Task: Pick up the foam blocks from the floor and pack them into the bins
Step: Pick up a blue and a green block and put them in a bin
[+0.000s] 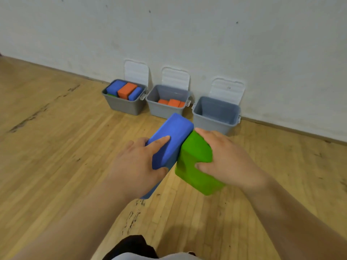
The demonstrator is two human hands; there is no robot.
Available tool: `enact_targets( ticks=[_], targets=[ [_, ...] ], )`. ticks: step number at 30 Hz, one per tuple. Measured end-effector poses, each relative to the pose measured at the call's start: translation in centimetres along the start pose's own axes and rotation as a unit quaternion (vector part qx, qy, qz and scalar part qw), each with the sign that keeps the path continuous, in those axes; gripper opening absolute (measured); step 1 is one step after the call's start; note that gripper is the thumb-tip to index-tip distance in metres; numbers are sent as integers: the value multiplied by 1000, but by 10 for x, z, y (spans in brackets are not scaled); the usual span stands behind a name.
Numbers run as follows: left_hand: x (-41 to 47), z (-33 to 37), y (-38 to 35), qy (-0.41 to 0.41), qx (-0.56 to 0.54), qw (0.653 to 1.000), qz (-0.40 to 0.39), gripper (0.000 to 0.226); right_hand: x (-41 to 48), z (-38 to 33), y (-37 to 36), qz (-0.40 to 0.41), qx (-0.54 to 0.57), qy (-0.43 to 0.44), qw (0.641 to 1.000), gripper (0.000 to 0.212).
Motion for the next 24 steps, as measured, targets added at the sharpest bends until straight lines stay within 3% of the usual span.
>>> enact_targets(
  ticks=[9, 18, 24],
  targets=[
    [165, -40, -21, -29, -37, 998, -44, 84, 132, 51, -40, -29, 48, -67, 996, 106],
    [349, -191, 20, 5, -156, 986, -60, 83, 339, 20, -53, -48, 70, -135, 987, 106],
    [460, -257, 49, 10, -175, 983, -59, 83, 464, 13, -50, -46, 103, -153, 982, 101]
  ],
)
Point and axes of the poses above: each hand's wrist, its own x-axis towards the middle knuckle, its own y-axis out of the back of the hand, z = x × y, the point moved 10 cm from there along x, towards the middle knuckle, and after that the axes turned 9 degrees about -x, right-handed, at the moved point
